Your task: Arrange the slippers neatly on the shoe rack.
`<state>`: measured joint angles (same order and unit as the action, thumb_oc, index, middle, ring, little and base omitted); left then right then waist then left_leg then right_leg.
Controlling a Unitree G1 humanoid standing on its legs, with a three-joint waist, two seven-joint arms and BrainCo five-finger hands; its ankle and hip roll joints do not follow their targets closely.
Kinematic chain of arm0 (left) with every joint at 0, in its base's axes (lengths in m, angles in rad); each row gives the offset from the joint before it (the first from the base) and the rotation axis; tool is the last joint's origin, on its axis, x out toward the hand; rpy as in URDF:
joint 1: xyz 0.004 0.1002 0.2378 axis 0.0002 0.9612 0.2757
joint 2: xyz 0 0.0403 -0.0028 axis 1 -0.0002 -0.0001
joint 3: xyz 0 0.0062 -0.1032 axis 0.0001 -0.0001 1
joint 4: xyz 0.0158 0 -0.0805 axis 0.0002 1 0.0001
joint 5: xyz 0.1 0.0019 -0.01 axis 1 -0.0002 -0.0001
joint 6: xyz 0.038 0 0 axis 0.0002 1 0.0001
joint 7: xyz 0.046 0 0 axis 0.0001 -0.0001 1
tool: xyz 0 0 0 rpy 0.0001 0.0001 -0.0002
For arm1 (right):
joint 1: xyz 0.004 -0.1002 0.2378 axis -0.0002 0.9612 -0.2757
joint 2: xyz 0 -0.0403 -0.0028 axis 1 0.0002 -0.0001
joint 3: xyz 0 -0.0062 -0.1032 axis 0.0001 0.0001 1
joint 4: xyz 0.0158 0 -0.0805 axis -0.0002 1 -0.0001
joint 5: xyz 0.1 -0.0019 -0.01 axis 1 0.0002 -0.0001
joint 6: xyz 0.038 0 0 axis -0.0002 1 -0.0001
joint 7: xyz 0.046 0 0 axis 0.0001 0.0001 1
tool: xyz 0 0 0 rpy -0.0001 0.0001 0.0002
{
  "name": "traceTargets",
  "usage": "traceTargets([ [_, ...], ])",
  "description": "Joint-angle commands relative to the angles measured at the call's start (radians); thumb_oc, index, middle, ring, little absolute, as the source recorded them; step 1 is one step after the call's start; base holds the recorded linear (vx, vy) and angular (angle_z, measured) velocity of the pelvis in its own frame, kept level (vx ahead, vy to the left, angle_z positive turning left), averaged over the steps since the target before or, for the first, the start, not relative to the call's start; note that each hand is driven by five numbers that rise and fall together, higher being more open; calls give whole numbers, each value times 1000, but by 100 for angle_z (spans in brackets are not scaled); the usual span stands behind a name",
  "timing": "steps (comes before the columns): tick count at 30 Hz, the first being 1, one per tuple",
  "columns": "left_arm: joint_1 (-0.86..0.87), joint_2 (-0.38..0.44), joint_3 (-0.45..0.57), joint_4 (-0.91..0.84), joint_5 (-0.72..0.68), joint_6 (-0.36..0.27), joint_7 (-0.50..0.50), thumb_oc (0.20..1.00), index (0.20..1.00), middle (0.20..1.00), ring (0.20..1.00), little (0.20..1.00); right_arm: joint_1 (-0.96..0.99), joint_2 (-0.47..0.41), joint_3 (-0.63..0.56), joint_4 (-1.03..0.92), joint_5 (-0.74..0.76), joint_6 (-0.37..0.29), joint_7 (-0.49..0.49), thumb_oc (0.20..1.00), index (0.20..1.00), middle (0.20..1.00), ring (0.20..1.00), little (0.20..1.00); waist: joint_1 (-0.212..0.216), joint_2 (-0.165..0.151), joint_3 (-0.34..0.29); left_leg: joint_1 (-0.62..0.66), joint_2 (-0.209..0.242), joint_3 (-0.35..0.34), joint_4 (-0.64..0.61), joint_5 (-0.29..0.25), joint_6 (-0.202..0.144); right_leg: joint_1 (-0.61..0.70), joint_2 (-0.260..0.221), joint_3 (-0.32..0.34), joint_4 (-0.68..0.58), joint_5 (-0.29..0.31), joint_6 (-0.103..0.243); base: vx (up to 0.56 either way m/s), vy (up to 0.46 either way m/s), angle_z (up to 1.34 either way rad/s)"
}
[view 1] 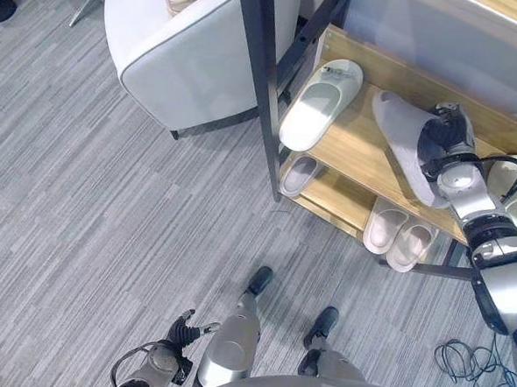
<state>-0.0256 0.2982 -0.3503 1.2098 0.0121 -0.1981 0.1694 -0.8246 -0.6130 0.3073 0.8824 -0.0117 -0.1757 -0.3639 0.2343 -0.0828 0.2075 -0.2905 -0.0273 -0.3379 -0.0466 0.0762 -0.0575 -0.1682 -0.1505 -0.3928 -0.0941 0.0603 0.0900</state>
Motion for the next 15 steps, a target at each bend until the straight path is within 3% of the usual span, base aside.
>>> traceTargets([
  [1,-23,5,6,61,1,17,-7,1000,1000,1000,1000,1000,46,-46,-21,-77,-2,-31,-48,200,200,200,200,200,2,-22,-27,37,-48,35,-35,-43,22,89,-6,25,21,-68,60,-16,8,-3],
  [5,-22,-10,41,60,5,37,-8,1000,1000,1000,1000,1000,206,19,-73,-290,-47,-32,-40,200,200,200,200,200,-34,-19,-44,84,-35,67,-22,-67,34,111,-3,62,27,-72,57,-4,27,-24],
  [12,-6,-10,117,81,36,62,-26,1000,1000,1000,1000,1000,538,110,-144,-576,-77,-54,68,200,200,200,200,200,-104,-32,-95,175,-34,100,-10,-113,61,164,-7,100,65,-90,57,26,69,-21],
  [15,26,-17,164,107,51,74,-43,1000,1000,1000,1000,1000,730,163,-176,-678,-55,-60,149,200,200,200,200,200,-156,-18,-107,235,-52,140,5,-145,85,167,-33,136,152,-80,76,21,206,-38],
])
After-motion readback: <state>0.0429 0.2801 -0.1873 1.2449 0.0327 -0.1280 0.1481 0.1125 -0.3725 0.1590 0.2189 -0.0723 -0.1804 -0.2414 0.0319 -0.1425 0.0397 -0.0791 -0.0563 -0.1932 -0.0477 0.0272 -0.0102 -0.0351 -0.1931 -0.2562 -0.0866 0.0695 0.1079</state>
